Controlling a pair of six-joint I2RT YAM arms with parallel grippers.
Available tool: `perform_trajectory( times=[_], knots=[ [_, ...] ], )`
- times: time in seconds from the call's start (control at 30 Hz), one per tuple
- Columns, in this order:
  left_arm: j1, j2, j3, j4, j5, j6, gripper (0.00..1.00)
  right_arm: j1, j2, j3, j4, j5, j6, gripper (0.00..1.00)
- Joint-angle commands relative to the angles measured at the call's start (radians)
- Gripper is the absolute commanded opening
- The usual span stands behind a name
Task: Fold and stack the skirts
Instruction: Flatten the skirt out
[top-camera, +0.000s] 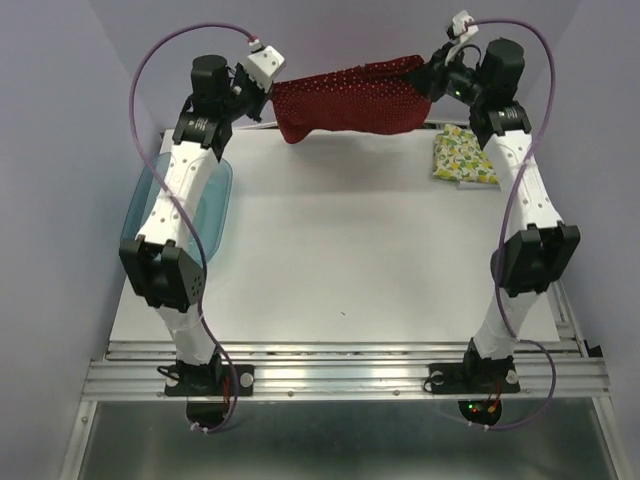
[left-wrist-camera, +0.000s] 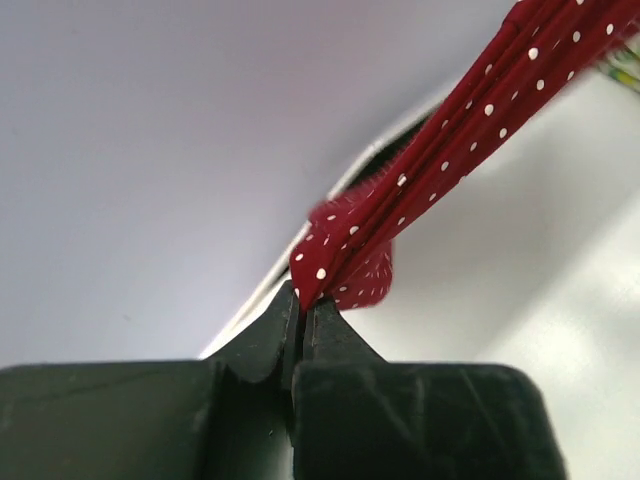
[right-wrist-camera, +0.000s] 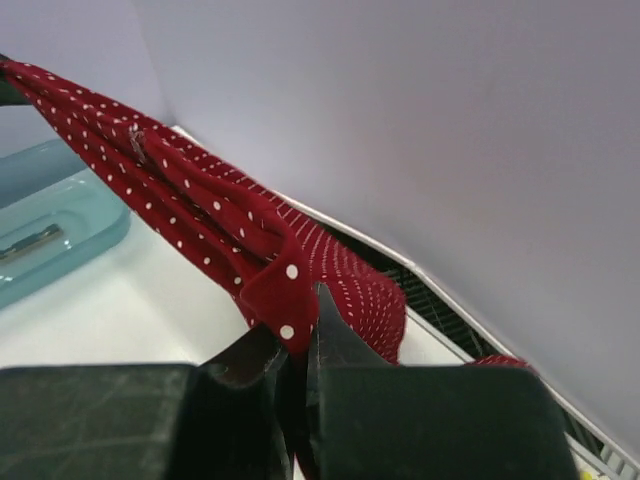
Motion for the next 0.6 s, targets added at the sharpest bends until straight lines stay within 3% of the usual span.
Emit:
perform_trajectory(
  times=[0.0, 0.13, 0.17, 0.2, 0.27, 0.3, 0.33, 0.37, 0.4, 0.43, 0.57],
  knots=[
    [0.071, -0.256, -0.257, 0.073, 0.001, 0.105, 0.00, -0.078, -0.283, -0.381, 0.161, -0.067, -0.169, 0.07],
    [0.066, -0.394, -0.582, 0.009, 0.132, 0.229, 0.00, -0.078, -0.478, -0.701, 0.054, -0.162, -0.471, 0.10],
    [0.060, -0.419, -0.697, -0.062, 0.165, 0.307, 0.02, -0.078, -0.517, -0.848, 0.021, -0.165, -0.544, 0.12],
    [0.029, -0.475, -0.754, -0.093, 0.202, 0.346, 0.13, -0.078, -0.559, -0.919, -0.069, -0.165, -0.717, 0.27],
    [-0.029, -0.543, -0.927, -0.201, 0.218, 0.462, 0.32, -0.078, -0.691, -1.104, -0.244, -0.144, -0.981, 0.47],
    [-0.111, -0.614, -0.980, -0.240, 0.207, 0.510, 0.51, -0.078, -0.793, -1.166, -0.289, -0.127, -1.064, 0.79],
    [-0.158, -0.661, -1.035, -0.266, 0.187, 0.536, 0.66, -0.078, -0.849, -1.225, -0.335, -0.095, -1.135, 0.91],
    [-0.199, -0.704, -1.128, -0.298, 0.164, 0.550, 0.74, -0.078, -0.908, -1.334, -0.364, -0.072, -1.181, 1.00],
    [-0.231, -0.753, -1.159, -0.318, 0.155, 0.562, 0.93, -0.078, -0.970, -1.387, -0.389, -0.044, -1.267, 1.00],
    [-0.264, -0.840, -1.198, -0.359, 0.150, 0.600, 0.99, -0.078, -1.089, -1.429, -0.411, -0.003, -1.300, 1.00],
    [-0.275, -0.971, -1.174, -0.383, 0.132, 0.558, 0.99, -0.078, -1.252, -1.520, -0.420, 0.048, -1.292, 1.00]
  ],
)
